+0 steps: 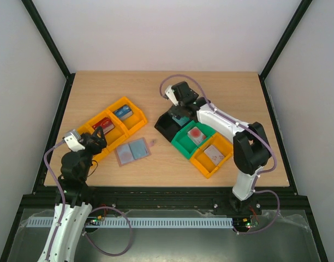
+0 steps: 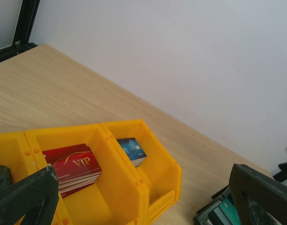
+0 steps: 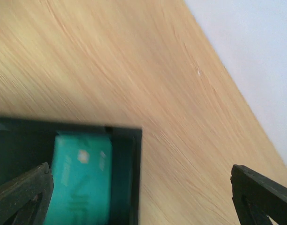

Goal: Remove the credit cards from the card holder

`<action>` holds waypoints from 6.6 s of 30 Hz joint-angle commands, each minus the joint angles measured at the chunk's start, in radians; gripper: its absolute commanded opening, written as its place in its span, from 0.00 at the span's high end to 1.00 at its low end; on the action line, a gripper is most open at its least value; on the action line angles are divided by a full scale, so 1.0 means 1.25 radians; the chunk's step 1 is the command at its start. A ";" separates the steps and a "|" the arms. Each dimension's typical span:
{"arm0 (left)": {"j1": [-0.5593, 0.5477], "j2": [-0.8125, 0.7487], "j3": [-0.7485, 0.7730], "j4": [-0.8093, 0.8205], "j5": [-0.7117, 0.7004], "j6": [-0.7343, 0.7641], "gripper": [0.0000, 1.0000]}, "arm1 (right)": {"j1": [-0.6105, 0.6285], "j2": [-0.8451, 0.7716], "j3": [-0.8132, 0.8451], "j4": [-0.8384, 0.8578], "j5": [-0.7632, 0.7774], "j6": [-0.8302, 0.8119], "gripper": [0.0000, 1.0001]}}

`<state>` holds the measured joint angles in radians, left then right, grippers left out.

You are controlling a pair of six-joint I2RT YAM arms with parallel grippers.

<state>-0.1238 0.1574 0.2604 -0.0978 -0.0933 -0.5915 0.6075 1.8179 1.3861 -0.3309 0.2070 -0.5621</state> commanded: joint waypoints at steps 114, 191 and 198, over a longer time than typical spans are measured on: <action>-0.042 0.194 -0.096 -0.031 0.261 -0.320 0.00 | 0.364 0.198 -0.052 -0.008 -0.077 0.955 0.50; -0.168 0.196 0.188 0.390 0.668 0.259 0.97 | 0.159 -0.714 -0.356 0.186 -0.586 0.536 0.09; -0.163 0.192 0.185 0.422 0.672 0.230 0.97 | 0.159 -0.706 -0.355 0.188 -0.560 0.525 0.07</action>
<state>-0.3351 0.4061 0.4770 0.3363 0.7204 -0.2817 0.8108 0.9180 0.9413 -0.0807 -0.5304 0.1265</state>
